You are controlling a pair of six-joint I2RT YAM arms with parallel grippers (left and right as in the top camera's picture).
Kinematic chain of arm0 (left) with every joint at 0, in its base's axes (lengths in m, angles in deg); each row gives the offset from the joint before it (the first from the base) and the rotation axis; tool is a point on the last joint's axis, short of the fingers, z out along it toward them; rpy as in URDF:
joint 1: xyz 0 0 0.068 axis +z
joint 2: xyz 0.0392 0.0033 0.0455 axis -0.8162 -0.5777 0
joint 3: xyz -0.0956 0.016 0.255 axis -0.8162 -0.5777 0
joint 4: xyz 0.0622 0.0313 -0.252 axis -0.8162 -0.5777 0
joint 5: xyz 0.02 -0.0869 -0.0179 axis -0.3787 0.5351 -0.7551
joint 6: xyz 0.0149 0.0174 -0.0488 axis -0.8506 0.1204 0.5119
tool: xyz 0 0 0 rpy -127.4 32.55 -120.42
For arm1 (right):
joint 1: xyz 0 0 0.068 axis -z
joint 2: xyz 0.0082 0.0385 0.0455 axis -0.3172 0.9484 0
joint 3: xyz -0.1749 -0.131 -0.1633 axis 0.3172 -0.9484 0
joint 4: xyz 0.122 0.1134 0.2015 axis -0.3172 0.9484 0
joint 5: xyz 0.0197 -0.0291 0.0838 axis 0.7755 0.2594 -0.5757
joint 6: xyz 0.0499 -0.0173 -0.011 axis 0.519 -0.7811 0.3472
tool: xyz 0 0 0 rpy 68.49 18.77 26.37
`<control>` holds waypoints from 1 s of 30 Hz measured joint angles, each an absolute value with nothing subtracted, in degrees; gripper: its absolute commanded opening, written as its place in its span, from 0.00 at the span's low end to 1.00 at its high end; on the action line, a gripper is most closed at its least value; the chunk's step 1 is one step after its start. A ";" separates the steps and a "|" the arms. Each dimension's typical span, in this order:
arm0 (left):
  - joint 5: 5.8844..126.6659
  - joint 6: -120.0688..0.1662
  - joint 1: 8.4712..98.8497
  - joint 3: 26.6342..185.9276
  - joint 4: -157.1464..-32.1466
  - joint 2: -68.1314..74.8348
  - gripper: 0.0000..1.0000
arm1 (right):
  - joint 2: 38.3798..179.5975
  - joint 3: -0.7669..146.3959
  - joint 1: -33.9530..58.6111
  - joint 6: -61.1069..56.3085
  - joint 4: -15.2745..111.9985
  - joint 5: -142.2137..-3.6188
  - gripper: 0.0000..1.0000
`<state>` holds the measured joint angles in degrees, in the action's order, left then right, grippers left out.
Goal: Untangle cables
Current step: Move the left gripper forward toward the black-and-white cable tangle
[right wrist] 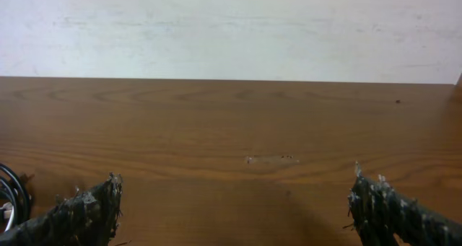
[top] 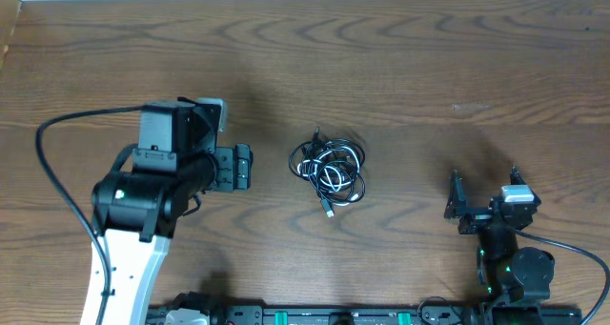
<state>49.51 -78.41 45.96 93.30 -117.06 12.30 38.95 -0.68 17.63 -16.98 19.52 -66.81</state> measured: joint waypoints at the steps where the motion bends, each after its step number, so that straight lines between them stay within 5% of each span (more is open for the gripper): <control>1: 49.53 -78.41 45.96 93.30 -117.06 11.82 0.87 | 38.95 -0.66 17.63 -17.00 19.54 -66.83 0.99; 30: 49.53 -78.41 45.96 93.30 -112.93 2.75 0.88 | 38.95 -0.68 17.63 -16.98 19.54 -66.83 0.99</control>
<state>49.53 -78.41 45.96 93.30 -112.93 2.75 38.95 -0.68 17.63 -16.98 19.54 -66.83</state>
